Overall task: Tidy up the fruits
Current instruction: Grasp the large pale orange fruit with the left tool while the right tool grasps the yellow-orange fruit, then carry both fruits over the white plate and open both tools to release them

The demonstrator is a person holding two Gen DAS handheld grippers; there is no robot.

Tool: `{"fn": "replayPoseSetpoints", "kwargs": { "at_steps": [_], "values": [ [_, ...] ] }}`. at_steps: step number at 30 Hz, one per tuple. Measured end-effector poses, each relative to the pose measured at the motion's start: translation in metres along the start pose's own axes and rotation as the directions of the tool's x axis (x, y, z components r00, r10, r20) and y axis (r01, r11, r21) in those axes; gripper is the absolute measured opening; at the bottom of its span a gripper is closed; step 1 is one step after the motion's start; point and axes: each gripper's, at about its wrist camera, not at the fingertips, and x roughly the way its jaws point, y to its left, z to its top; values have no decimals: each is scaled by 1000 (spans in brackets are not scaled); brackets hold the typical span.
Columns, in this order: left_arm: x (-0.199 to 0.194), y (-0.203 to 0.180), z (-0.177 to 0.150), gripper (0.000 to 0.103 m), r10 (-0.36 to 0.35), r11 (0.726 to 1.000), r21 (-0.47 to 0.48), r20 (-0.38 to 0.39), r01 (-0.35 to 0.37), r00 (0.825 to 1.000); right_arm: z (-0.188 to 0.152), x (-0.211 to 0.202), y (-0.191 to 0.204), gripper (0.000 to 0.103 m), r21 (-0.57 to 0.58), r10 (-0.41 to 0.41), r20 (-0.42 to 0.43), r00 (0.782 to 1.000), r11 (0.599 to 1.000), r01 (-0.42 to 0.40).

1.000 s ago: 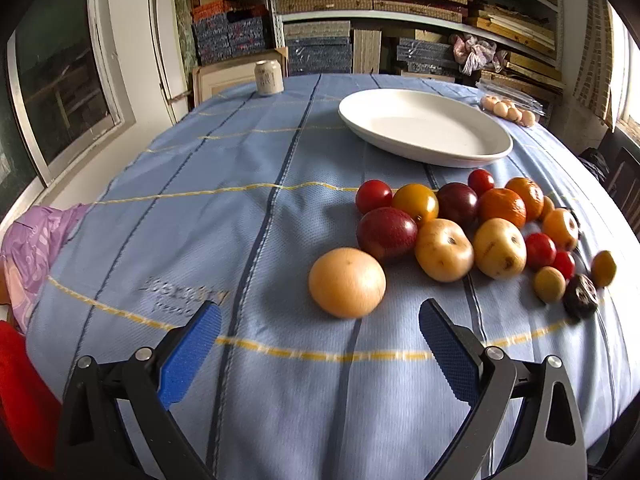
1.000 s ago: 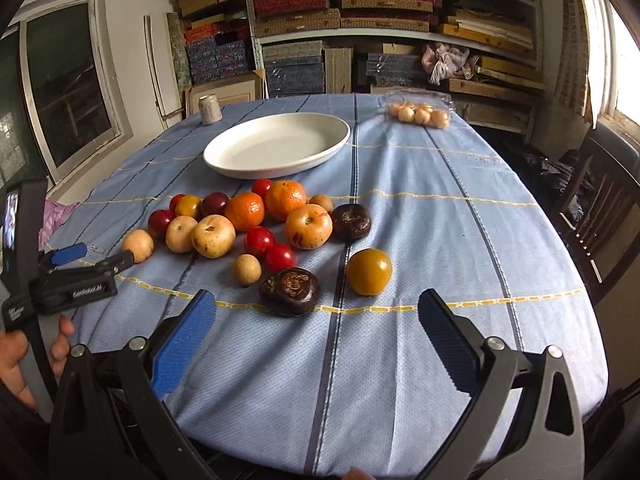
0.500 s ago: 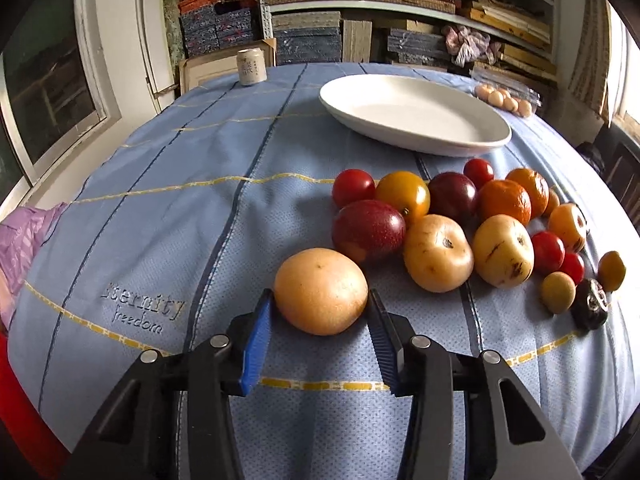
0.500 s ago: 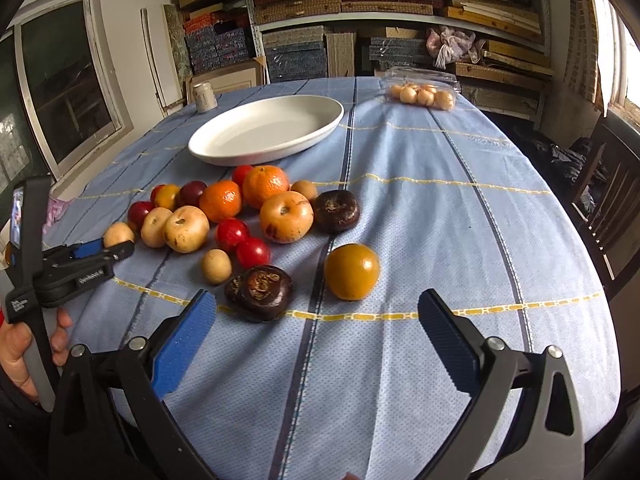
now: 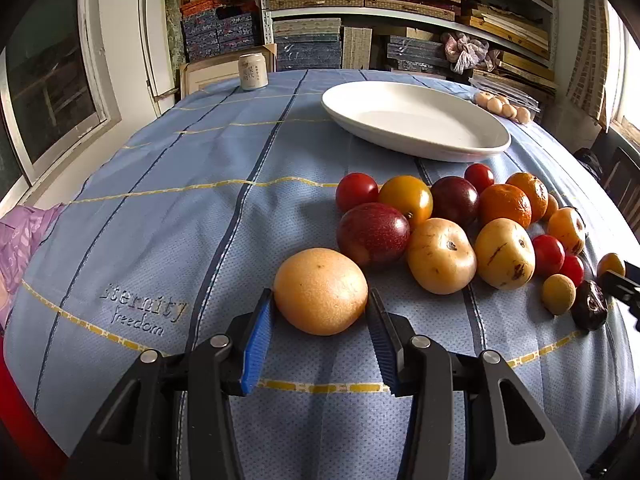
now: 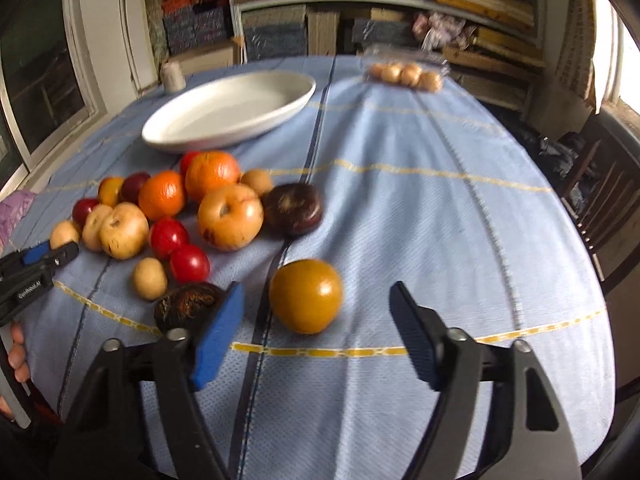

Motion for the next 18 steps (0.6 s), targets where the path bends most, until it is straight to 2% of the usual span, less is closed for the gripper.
{"fn": "replayPoseSetpoints", "kwargs": {
  "at_steps": [2, 3, 13, 18],
  "values": [
    [1, 1, 1, 46, -8, 1000, -6, -3, 8, 1000, 2, 9, 4, 39, -22, -10, -17, 1000, 1000, 9],
    [1, 2, 1, 46, -15, 1000, -11, -6, 14, 1000, 4, 10, 5, 37, -35, -19, -10, 1000, 999, 19],
    [-11, 15, 4, 46, -51, 997, -63, 44, 54, 998, 5, -5, 9, 37, -43, 14, 42, 999, 999, -12],
    [-25, 14, 12, 46, -58, 996, -57, 82, 63, 995, 11, -12, 11, 37, -60, 34, 50, 998, 998, -31]
  ]
}}
